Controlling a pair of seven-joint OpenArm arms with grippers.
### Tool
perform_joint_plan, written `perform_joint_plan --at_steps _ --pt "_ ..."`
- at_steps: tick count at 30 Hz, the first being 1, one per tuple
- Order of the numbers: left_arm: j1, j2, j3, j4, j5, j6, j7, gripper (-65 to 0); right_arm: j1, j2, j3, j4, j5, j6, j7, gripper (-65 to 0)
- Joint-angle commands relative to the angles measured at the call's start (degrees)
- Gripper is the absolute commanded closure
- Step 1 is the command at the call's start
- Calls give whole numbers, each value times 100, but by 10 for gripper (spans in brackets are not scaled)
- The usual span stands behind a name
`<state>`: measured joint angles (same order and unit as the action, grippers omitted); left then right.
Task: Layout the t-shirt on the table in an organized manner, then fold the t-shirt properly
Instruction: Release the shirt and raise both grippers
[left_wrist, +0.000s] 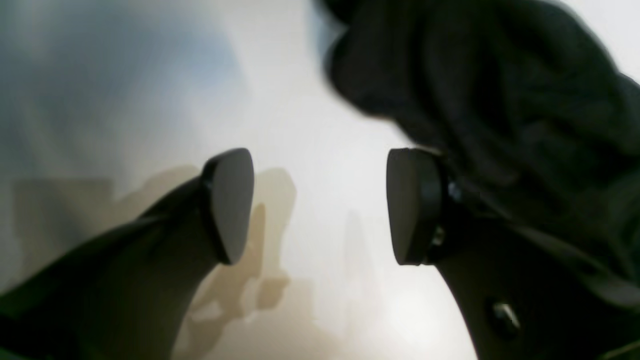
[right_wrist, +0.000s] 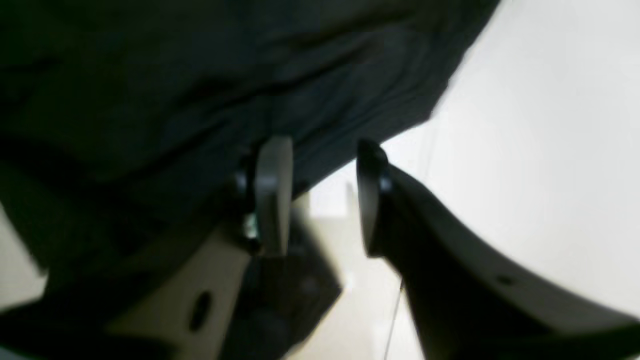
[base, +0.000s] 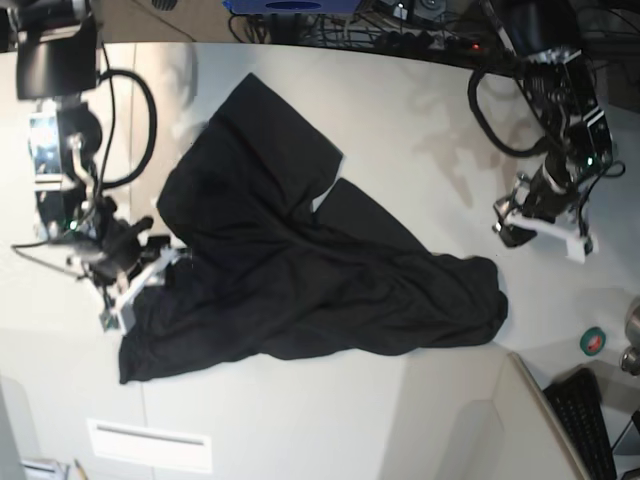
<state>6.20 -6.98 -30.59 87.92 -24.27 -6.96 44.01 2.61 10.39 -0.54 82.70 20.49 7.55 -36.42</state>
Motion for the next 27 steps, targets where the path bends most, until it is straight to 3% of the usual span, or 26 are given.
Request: perform_joint_plan --at_steps 1,5,9,12,16,24,27 --pt "141 -53 -84 215 -65 -20 -273 -398 7 38 49 95 -14 -21 104 -293" --pt "809 8 -225 478 -171 -108 -572 -397 -450 29 84 95 -14 -12 122 -417" --pt "1205 79 -225 478 -1023 -882 -590 -397 -899 38 348 -1 -5 -12 464 -419" --pt "1248 228 -225 478 -1190 -882 -590 -397 -1074 20 374 -195 -5 102 772 -419" --pt "1248 316 -225 478 -1190 -882 -669 -397 -1092 -59 418 -476 373 884 772 -419" --pt "1248 184 -269 443 -1182 -882 -669 -397 -916 -85 374 -1162 610 937 807 -419" --pt "1213 114 -277 127 -1182 -882 -994 -397 -855 -85 374 -1329 610 990 807 -419"
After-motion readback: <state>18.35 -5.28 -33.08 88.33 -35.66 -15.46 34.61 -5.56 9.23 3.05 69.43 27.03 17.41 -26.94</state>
